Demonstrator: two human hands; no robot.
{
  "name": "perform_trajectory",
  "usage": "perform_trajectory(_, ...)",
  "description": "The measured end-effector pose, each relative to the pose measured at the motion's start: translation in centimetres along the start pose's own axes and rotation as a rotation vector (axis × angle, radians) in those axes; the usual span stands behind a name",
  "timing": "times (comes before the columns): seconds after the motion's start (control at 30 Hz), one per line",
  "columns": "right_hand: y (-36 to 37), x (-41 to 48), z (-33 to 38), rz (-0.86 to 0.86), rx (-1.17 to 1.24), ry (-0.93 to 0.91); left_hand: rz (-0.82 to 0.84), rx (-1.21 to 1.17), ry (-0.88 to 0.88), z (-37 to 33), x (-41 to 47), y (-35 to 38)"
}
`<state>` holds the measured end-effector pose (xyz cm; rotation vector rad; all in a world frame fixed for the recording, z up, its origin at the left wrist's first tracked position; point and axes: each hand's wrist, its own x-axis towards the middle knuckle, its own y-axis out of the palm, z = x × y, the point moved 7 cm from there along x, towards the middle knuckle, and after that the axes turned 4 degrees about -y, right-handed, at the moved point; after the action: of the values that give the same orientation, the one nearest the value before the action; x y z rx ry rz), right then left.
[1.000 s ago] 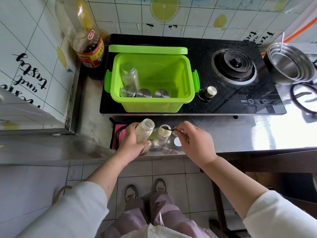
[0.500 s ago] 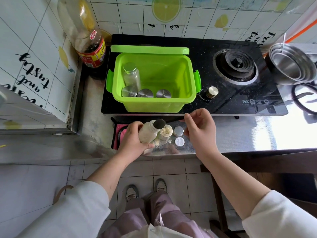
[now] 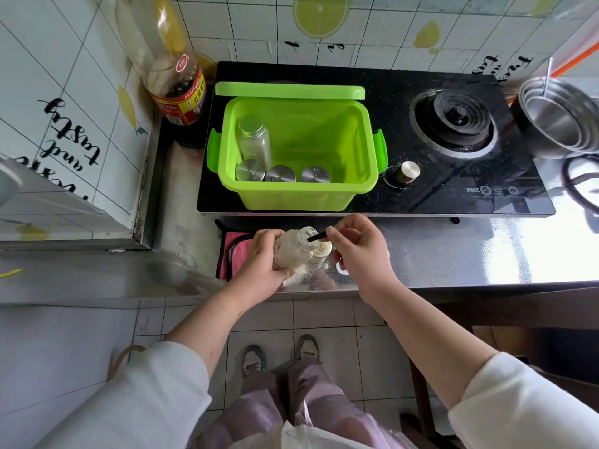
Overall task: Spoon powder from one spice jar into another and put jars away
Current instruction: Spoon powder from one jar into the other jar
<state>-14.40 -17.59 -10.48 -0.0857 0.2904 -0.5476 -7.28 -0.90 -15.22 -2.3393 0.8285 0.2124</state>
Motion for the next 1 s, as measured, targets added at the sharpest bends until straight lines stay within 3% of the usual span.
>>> perform_trajectory(0.2, 0.5, 0.1, -1.2, 0.005, 0.215, 0.198, -0.028, -0.074, -0.018, 0.3, 0.3, -0.3)
perform_trajectory(0.57, -0.4, -0.1, -2.7, -0.046, 0.389, 0.396, -0.040, -0.114, -0.037, -0.1, 0.1, -0.9)
perform_trajectory(1.0, -2.2, 0.4, -3.3, -0.088, 0.457, 0.405, -0.103, 0.005, -0.025, 0.1, 0.4, -1.9)
